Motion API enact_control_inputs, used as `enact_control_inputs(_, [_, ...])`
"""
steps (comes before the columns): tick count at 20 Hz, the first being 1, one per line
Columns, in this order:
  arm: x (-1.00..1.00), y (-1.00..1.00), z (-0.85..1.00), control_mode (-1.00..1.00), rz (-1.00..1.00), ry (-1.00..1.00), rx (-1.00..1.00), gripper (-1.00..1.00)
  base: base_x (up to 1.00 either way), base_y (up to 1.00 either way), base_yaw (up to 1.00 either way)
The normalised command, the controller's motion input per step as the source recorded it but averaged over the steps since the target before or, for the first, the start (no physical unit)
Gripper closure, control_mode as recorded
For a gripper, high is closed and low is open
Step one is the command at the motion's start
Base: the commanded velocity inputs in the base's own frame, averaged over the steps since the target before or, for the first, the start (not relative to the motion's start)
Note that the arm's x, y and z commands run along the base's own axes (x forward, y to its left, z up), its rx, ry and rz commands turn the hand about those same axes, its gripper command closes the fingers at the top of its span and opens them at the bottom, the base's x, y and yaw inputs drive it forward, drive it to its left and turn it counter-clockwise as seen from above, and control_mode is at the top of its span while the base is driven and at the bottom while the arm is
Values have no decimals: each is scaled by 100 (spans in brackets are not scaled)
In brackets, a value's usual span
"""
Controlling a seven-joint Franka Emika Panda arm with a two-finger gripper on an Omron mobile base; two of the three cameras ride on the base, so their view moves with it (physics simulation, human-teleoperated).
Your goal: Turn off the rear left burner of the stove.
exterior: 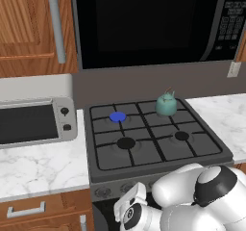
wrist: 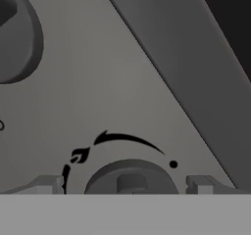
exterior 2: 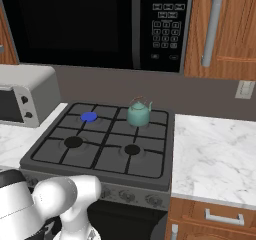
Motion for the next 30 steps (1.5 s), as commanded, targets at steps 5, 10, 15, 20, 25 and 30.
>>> enact_control_inputs(5, [43,-37,0,-100,3,0,0,100,0,0,0])
enact_control_inputs(10, [50,-40,0,-100,4,0,0,100,0,0,0])
enact_control_inputs(15, [52,-43,0,-100,4,-1,4,100,0,0,0])
enact_control_inputs(20, [43,-50,0,-100,5,-5,5,100,0,0,0])
enact_control_inputs(25, [27,-42,3,-100,1,-7,16,100,0,0,0])
enact_control_inputs(30, [13,-41,8,-100,0,-7,28,100,0,0,0])
